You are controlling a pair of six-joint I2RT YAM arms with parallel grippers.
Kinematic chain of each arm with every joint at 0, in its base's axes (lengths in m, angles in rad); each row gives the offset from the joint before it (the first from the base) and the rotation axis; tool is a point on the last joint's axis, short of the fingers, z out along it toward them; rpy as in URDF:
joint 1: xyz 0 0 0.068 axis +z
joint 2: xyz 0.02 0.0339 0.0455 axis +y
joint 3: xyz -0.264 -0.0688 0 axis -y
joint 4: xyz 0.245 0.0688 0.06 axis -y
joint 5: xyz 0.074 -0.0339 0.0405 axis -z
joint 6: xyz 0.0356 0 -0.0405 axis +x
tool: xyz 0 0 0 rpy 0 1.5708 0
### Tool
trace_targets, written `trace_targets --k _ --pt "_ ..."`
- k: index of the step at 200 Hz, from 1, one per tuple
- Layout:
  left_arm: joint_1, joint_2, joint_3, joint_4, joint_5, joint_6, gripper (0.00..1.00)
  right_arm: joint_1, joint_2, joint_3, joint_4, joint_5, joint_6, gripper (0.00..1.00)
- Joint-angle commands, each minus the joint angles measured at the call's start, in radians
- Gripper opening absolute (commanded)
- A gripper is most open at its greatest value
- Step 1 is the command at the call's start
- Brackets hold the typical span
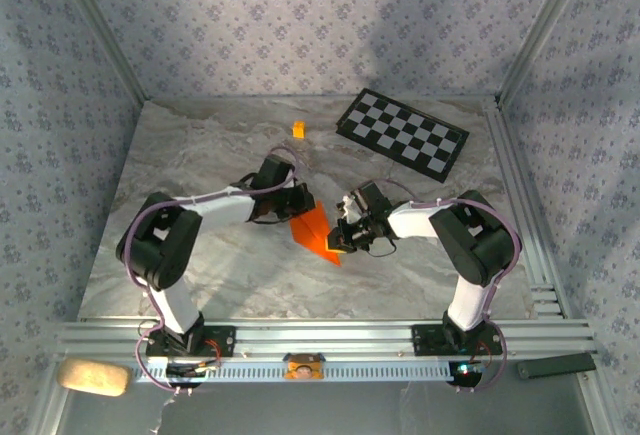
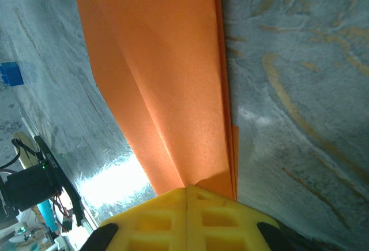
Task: Fold a paper plane with a square sheet of paper (pick it up from the middle)
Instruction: Fourth fold the wing at the center of the table.
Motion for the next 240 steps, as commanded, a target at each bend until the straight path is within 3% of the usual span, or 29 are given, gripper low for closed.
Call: trace_targets --k 1,96,168,202,240 --pt "0.006 0.049 -0.029 0.04 0.006 -0.022 0.06 -0.004 0.026 -0.036 -0.155 0.083 -0.023 0.0" --pt "0.01 0.112 -0.025 -0.042 -0.029 0.017 0.05 0.021 -0.071 0.125 -0.229 0.038 -0.016 0.0" --pt "0.01 0.115 -0.029 -0.025 -0.024 0.017 0.05 0.028 0.12 0.267 -0.167 0.035 0.019 0.0" --pt "0.012 0.121 -0.038 -0.019 -0.025 0.012 0.04 0.029 0.143 0.197 -0.148 0.039 0.014 0.0" --pt "0.012 0.123 -0.041 -0.023 -0.027 0.009 0.03 0.027 0.059 0.064 -0.081 0.013 0.044 0.01"
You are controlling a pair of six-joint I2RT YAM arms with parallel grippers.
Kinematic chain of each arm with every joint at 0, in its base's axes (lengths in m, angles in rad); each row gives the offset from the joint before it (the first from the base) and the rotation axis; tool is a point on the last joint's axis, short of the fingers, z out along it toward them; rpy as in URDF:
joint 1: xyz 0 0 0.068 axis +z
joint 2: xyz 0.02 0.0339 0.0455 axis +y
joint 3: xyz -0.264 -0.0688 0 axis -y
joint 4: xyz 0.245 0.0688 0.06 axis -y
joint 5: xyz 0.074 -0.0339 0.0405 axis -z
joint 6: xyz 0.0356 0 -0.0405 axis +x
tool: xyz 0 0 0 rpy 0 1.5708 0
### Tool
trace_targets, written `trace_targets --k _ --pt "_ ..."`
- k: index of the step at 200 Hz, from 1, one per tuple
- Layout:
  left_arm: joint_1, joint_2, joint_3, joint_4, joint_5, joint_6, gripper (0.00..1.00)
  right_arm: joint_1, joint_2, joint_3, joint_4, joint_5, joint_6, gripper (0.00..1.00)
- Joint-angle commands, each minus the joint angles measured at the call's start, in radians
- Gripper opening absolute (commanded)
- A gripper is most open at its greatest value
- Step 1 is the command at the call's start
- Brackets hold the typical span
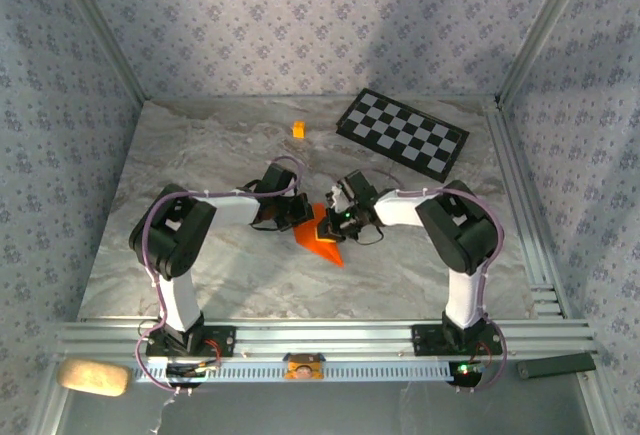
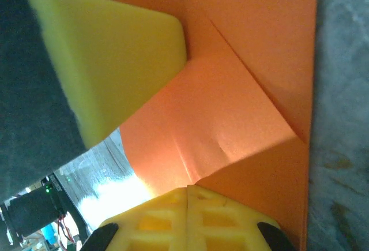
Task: Fold a paper plane with a square sheet of paper (pick it up from the middle)
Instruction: Fourth fold the wing at the center of the table.
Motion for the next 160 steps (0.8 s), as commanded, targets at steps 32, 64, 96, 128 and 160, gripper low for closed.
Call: trace_targets --k 32,64,96,128,160 --pt "0.005 0.034 -0.018 -0.044 -0.047 0.014 0.03 -0.005 -0.107 -0.153 -0.069 0.005 0.015 0.01" --pt "0.006 0.036 -0.019 -0.045 -0.047 0.016 0.03 -0.015 -0.174 -0.235 -0.064 -0.007 0.014 0.01" --pt "0.006 0.036 -0.022 -0.04 -0.046 0.01 0.03 -0.021 -0.246 -0.34 -0.06 0.004 0.017 0.01" --pt "0.006 0.035 -0.022 -0.039 -0.047 0.009 0.03 -0.03 -0.306 -0.406 -0.074 -0.011 0.002 0.01" --pt "0.007 0.034 -0.019 -0.037 -0.045 0.008 0.03 -0.043 -0.362 -0.429 -0.117 -0.003 -0.021 0.01"
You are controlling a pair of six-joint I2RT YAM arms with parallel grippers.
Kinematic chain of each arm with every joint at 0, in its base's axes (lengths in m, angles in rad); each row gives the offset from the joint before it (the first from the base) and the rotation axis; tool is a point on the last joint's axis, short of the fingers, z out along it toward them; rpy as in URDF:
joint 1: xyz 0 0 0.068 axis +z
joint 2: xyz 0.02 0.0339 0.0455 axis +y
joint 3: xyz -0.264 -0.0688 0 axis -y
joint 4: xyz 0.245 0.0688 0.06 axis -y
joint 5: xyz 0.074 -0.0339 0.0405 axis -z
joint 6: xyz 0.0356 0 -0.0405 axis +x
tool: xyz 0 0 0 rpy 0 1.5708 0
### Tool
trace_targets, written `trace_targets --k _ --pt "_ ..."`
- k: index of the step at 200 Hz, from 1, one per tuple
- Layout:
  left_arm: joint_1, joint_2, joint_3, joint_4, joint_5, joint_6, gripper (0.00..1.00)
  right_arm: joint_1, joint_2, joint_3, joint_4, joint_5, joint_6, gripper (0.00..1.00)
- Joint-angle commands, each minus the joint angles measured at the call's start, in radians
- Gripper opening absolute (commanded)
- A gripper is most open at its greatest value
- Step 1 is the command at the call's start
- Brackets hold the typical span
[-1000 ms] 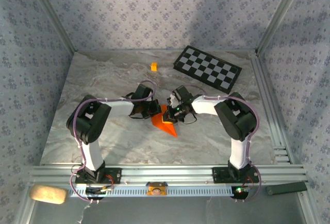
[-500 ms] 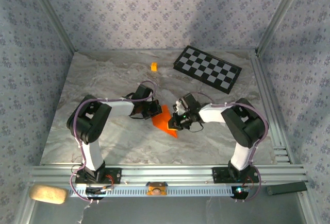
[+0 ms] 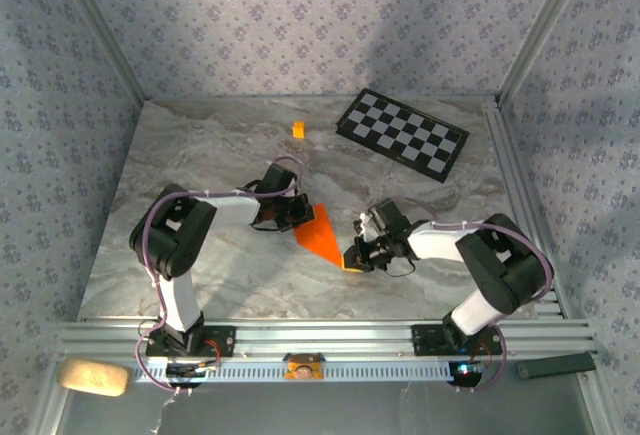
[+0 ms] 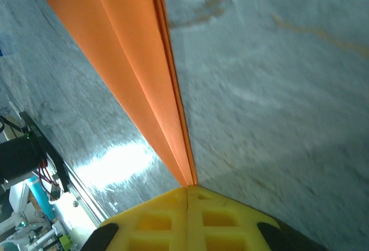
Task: Fold a paper plane with a square sheet of paper (pick it up from the middle)
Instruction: Fourth fold the wing at the center of the table.
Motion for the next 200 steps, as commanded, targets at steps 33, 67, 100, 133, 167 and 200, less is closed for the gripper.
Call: trace_targets --k 33,67,100,133,167,200 --pt "0.009 0.031 -0.019 -0.034 -0.038 0.013 0.03 -0.027 -0.095 0.014 -0.147 0.001 -0.024 0.02" --pt "0.006 0.022 -0.021 -0.034 -0.034 0.015 0.03 -0.026 -0.08 0.107 -0.11 -0.016 -0.015 0.03" --pt "0.006 0.021 -0.019 -0.031 -0.033 0.012 0.03 -0.013 0.066 0.241 -0.086 -0.017 0.011 0.04" --pt "0.006 0.019 -0.015 -0.039 -0.032 0.016 0.04 -0.011 0.191 0.295 -0.062 -0.006 0.027 0.03" --pt "0.007 0.011 -0.001 -0.044 -0.03 0.021 0.05 -0.008 0.232 0.231 -0.061 0.014 0.019 0.0" --pt "0.007 -0.044 0.037 -0.035 -0.034 0.031 0.08 -0.01 0.239 0.174 -0.057 0.04 0.021 0.0"
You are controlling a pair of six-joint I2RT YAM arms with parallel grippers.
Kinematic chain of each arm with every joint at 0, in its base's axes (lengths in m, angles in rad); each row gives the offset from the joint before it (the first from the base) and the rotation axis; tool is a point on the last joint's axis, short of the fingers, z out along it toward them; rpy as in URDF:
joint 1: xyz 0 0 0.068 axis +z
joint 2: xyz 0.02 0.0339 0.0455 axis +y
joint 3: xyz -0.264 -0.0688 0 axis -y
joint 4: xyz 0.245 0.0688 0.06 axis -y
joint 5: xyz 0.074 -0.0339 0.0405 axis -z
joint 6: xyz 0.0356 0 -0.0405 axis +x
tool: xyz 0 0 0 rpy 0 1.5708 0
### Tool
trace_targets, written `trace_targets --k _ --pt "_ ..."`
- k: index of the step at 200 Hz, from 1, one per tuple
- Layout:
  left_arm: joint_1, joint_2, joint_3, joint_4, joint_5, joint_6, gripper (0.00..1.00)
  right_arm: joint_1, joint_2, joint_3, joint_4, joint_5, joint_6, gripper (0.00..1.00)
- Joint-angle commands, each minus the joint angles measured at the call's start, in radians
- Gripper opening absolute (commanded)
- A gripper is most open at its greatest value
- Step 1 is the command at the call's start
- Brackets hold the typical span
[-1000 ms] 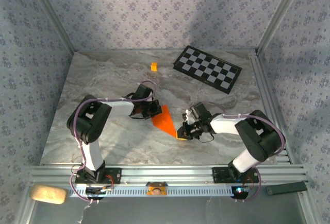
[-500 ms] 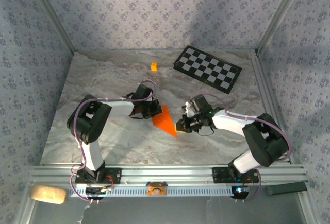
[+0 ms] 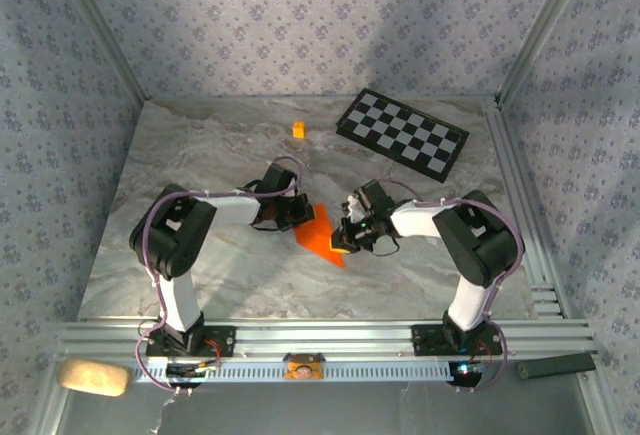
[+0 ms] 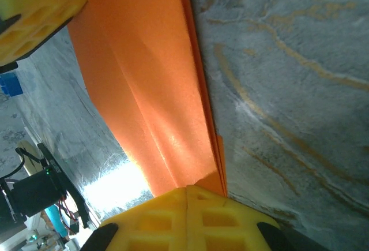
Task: Fold a paper plane with a square sheet of paper (pick it up from the middle)
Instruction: Fourth fold the wing at the center of the table.
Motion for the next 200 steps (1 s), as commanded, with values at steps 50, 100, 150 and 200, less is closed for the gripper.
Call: trace_targets --k 50,100,150,200 --pt "-0.025 -0.095 0.036 -0.047 -0.034 -0.007 0.08 0.004 0.026 -0.048 -0.058 0.067 0.014 0.0" --pt "-0.05 -0.044 -0.024 -0.007 -0.044 -0.027 0.06 -0.001 0.021 -0.058 -0.056 0.069 0.012 0.0" --pt "0.039 -0.019 -0.069 0.038 -0.048 0.001 0.06 -0.004 0.004 -0.085 -0.052 0.073 0.011 0.0" --pt "0.143 -0.01 -0.022 -0.01 -0.036 0.025 0.05 -0.007 -0.005 -0.102 -0.05 0.07 0.005 0.0"
